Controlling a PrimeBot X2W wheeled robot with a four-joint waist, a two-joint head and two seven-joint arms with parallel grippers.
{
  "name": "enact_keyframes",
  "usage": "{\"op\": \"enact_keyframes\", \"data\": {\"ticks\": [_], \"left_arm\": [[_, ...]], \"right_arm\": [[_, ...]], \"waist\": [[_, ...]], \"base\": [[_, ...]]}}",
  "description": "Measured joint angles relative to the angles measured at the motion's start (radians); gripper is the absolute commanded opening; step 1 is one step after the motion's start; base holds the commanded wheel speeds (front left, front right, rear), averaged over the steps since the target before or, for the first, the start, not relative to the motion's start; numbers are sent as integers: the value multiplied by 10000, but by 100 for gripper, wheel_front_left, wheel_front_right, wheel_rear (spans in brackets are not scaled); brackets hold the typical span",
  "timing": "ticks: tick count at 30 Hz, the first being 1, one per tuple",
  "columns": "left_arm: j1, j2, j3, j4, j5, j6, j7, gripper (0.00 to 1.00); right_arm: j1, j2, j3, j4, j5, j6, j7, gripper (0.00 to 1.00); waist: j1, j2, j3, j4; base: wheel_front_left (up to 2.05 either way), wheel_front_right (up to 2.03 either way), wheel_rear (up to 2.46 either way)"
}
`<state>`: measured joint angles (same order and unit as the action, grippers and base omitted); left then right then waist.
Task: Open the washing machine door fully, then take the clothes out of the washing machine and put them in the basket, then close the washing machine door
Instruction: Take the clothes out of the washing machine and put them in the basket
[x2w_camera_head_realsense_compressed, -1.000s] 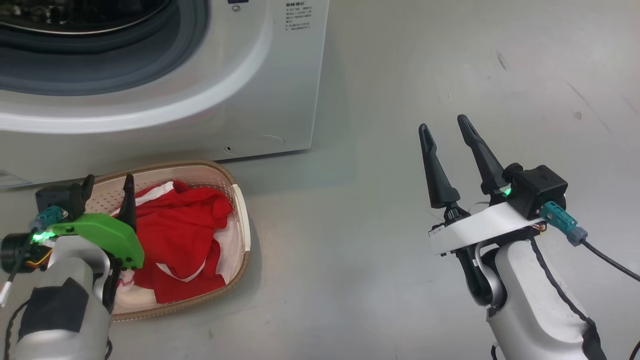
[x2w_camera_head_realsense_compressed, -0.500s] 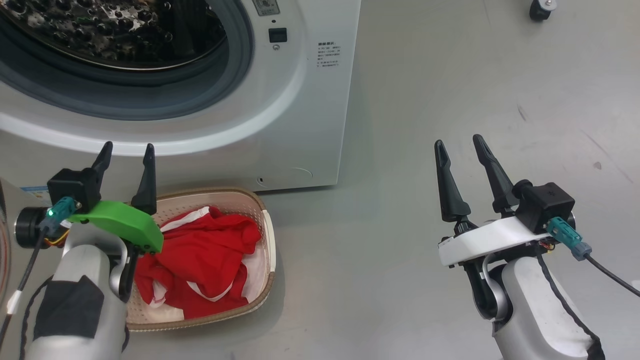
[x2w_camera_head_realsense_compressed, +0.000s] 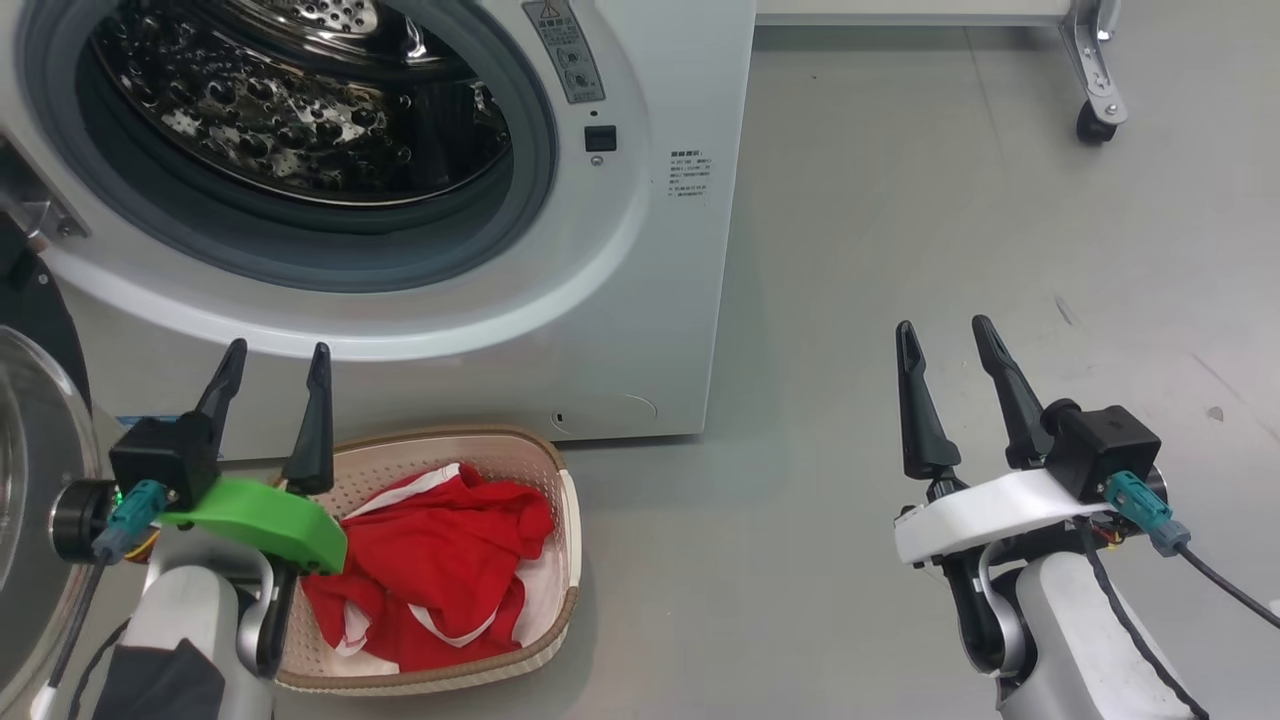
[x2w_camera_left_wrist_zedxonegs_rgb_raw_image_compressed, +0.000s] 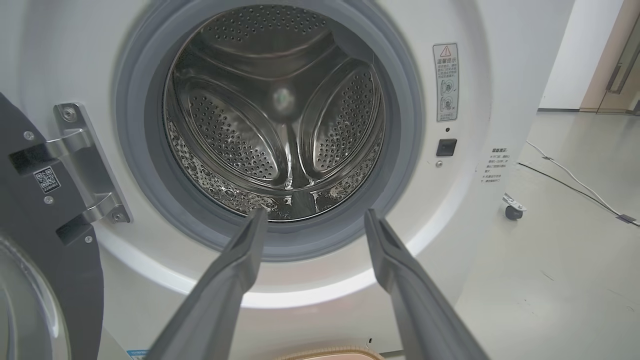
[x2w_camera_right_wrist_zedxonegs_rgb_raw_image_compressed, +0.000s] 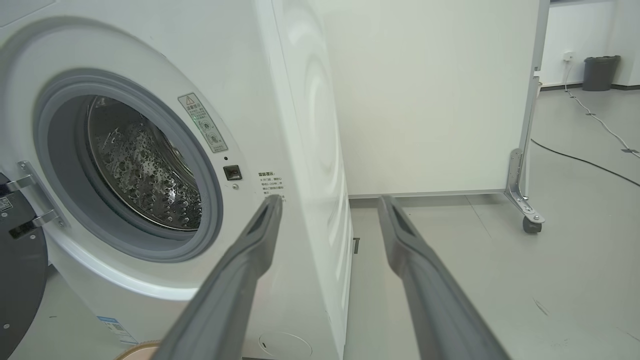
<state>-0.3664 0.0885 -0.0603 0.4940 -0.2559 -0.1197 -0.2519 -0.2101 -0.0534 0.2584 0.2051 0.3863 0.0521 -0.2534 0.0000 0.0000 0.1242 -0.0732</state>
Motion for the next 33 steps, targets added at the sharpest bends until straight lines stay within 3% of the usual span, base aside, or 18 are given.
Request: {"op": "enact_keyframes", "data": {"ticks": [33], "left_arm": [[2299,-288,221,-2372,303,104,-2,100]], "right_arm": [[608,12,-40,-69,-33,173,0,100]], "waist": [[0,0,-670,247]], "base": [[0,0,0]]}}
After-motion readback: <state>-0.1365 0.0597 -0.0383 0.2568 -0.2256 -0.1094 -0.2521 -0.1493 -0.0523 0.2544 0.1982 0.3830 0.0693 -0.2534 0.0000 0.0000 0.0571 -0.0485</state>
